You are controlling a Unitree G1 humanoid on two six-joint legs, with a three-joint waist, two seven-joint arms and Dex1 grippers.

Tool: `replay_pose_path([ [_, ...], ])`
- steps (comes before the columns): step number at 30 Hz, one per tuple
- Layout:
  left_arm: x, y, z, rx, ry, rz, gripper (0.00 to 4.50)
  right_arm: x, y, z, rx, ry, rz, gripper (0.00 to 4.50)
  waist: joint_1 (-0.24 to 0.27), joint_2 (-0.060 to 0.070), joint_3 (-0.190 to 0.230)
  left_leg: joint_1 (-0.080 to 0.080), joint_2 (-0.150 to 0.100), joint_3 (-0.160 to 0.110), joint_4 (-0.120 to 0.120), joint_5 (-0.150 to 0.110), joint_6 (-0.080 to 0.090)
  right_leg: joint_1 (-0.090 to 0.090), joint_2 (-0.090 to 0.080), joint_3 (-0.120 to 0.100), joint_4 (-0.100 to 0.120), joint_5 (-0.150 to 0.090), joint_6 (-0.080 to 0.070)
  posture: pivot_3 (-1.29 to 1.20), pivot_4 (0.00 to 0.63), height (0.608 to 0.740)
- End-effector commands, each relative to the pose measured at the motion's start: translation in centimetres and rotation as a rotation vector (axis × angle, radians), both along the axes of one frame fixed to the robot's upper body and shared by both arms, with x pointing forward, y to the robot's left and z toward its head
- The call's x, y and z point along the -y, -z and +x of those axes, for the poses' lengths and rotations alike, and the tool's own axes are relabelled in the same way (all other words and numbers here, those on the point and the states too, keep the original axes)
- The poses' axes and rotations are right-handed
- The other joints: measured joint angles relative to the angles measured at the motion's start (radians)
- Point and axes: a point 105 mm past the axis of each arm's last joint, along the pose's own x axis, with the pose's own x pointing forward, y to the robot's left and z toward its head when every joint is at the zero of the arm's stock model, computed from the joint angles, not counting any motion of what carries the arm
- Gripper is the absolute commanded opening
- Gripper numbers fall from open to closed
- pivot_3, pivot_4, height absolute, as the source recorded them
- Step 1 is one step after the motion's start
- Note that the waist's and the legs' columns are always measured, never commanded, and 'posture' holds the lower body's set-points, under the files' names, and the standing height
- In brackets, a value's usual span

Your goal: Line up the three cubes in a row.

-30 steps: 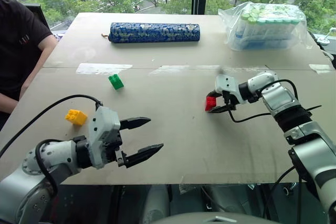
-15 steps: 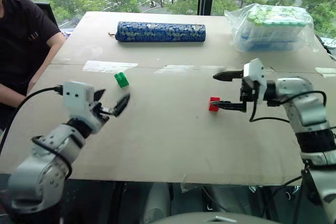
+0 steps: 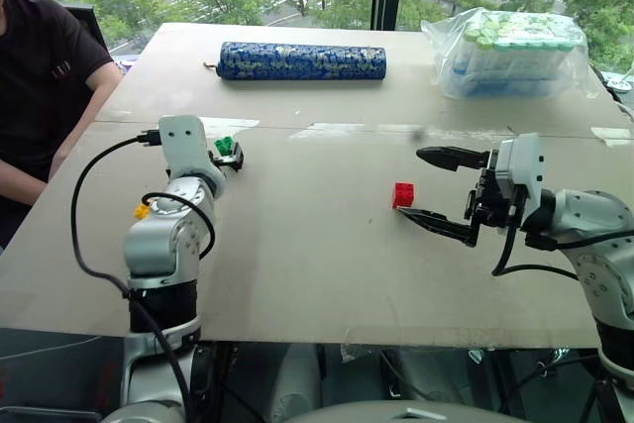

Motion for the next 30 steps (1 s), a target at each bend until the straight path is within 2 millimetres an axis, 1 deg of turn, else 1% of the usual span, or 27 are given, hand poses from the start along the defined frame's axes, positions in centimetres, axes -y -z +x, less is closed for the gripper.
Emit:
replay_pose_path([
  [1, 0.1, -0.5, 2.0, 0.034, -0.024, 0.012, 4.5, 0.4, -1.8, -0.5, 0.066, 0.026, 0.027, 4.48, 0.001, 0.0, 0.0, 0.0, 0.0, 0.0, 0.0, 0.0, 0.0, 0.0, 0.0, 0.0, 0.0, 0.0, 0.0, 0.0, 0.15, 0.74],
  [5, 0.4, 0.6, 3.7, 0.019, -0.033, -0.025, 4.5, 0.7, -2.1, -0.5, 0.078, 0.046, 0.024, 4.48, -0.002, 0.0, 0.0, 0.0, 0.0, -0.001, 0.0, 0.0, 0.0, 0.0, 0.0, 0.0, 0.0, 0.0, 0.0, 0.0, 0.15, 0.74],
  [6, 0.5, 0.8, 4.1, 0.018, -0.029, -0.034, 4.24, 0.8, -2.1, -0.5, 0.08, 0.053, 0.02, 4.5, -0.002, 0.0, 0.0, 0.0, 0.0, 0.0, 0.0, 0.0, 0.0, 0.0, 0.0, 0.0, 0.0, 0.0, 0.0, 0.0, 0.15, 0.74],
  [8, 0.4, 1.0, 4.4, 0.018, -0.036, -0.018, 3.66, 0.9, -2.2, -0.6, 0.081, 0.063, 0.015, 4.5, -0.002, -0.001, 0.0, 0.0, 0.0, 0.0, 0.0, 0.0, 0.0, 0.0, 0.0, 0.0, 0.0, 0.0, 0.0, 0.0, 0.15, 0.74],
  [11, 0.1, 1.3, 4.4, 0.012, -0.045, -0.011, 2.26, 1.1, -2.2, -0.7, 0.081, 0.077, 0.01, 4.5, -0.002, -0.001, 0.0, 0.0, 0.0, -0.001, 0.0, 0.0, 0.0, 0.0, 0.0, 0.0, 0.0, 0.0, 0.0, 0.0, 0.15, 0.74],
  [12, 0.0, 1.2, 4.4, 0.022, -0.042, -0.008, 1.67, 1.2, -2.3, -0.7, 0.081, 0.083, 0.011, 4.5, -0.001, -0.001, 0.0, 0.0, 0.0, -0.001, 0.0, 0.0, 0.0, 0.0, 0.0, -0.001, 0.0, 0.0, 0.0, 0.0, 0.15, 0.74],
  [13, 0.0, 1.1, 4.4, 0.034, -0.031, -0.006, 1.25, 1.3, -2.3, -0.7, 0.08, 0.089, 0.011, 4.5, -0.001, -0.001, 0.0, 0.0, 0.0, -0.001, 0.0, 0.0, 0.0, 0.0, 0.0, -0.001, 0.0, 0.0, 0.0, 0.0, 0.15, 0.74],
  [15, 0.5, 0.7, 4.4, 0.067, 0.05, 0.008, 1.31, 1.4, -2.2, -0.8, 0.077, 0.101, 0.007, 4.5, -0.001, -0.001, 0.0, 0.0, 0.0, -0.001, 0.0, 0.0, 0.0, 0.0, 0.0, -0.001, 0.0, 0.0, 0.0, 0.0, 0.15, 0.74],
  [17, 2.0, 0.0, 4.1, 0.126, 0.217, 0.008, 1.31, 1.4, -2.1, -1.0, 0.073, 0.119, 0.006, 4.5, -0.001, -0.001, 0.0, 0.0, 0.0, -0.001, 0.0, 0.0, 0.0, 0.0, 0.0, -0.001, 0.0, 0.0, 0.0, 0.0, 0.15, 0.74],
  [18, 3.2, -0.4, 3.7, 0.156, 0.337, 0.01, 1.31, 1.6, -2.0, -1.0, 0.072, 0.134, 0.004, 4.5, -0.002, -0.001, 0.0, 0.0, 0.0, -0.001, 0.0, 0.0, 0.0, 0.0, 0.0, -0.001, 0.0, 0.0, 0.0, 0.0, 0.15, 0.74],
  [19, 4.9, -0.8, 3.1, 0.175, 0.499, -0.004, 1.31, 1.9, -1.8, -1.0, 0.067, 0.161, -0.003, 4.5, -0.001, -0.001, 0.0, 0.0, 0.0, 0.0, 0.0, 0.0, 0.0, 0.0, 0.0, 0.0, 0.0, 0.0, 0.0, 0.0, 0.15, 0.74],
  [20, 6.7, -1.0, 2.0, 0.173, 0.688, 0.005, 1.31, 2.2, -1.2, -1.1, 0.048, 0.19, -0.016, 4.5, -0.001, -0.001, 0.0, 0.0, 0.0, 0.0, -0.001, 0.001, -0.001, 0.0, 0.0, -0.001, 0.0, 0.0, 0.0, 0.0, 0.15, 0.74],
  [21, 8.3, -1.0, 0.5, 0.157, 0.889, 0.032, 1.31, 2.7, -0.2, -1.2, 0.007, 0.215, -0.046, 4.5, 0.0, -0.001, 0.0, 0.0, 0.0, 0.0, -0.001, 0.002, -0.004, 0.0, 0.0, -0.001, 0.0, 0.0, 0.0, 0.0, 0.15, 0.74],
  [23, 10.1, -1.2, -2.3, 0.142, 1.207, 0.043, 1.31, 3.5, 1.5, -1.7, -0.02, 0.227, -0.111, 4.5, 0.002, -0.001, 0.0, -0.001, 0.0, -0.001, -0.002, 0.003, -0.005, 0.0, -0.001, -0.002, -0.001, -0.001, 0.0, 0.0, 0.15, 0.74],
  [24, 10.6, -1.0, -3.3, 0.111, 1.337, 0.054, 1.31, 4.1, 2.1, -1.9, -0.04, 0.235, -0.114, 4.5, 0.002, -0.001, 0.0, -0.001, 0.0, -0.001, -0.002, 0.003, -0.005, 0.0, -0.001, -0.002, -0.001, -0.001, 0.0, 0.0, 0.15, 0.74],
  [26, 11.1, 0.0, -3.6, 0.028, 1.49, 0.147, 1.31, 5.1, 3.0, -2.5, -0.108, 0.224, -0.112, 4.5, 0.002, -0.001, 0.0, 0.0, 0.0, 0.0, -0.002, 0.002, -0.003, 0.0, 0.0, -0.002, -0.002, -0.001, 0.0, 0.0, 0.15, 0.74],
  [27, 11.1, 0.3, -3.7, -0.002, 1.539, 0.18, 1.31, 5.3, 3.1, -2.8, -0.123, 0.218, -0.112, 4.5, 0.0, -0.001, 0.0, 0.0, -0.001, 0.0, -0.001, 0.001, -0.001, 0.0, 0.0, -0.002, -0.001, -0.001, 0.0, 0.0, 0.15, 0.74],
  [30, 12.5, 0.8, -2.6, -0.044, 1.652, 0.271, 1.31, 5.8, 3.4, -4.1, -0.164, 0.168, -0.113, 4.5, 0.001, -0.001, 0.0, 0.001, -0.001, -0.001, 0.001, 0.001, -0.001, 0.001, 0.0, -0.001, -0.001, -0.001, 0.001, 0.0, 0.15, 0.74],
])
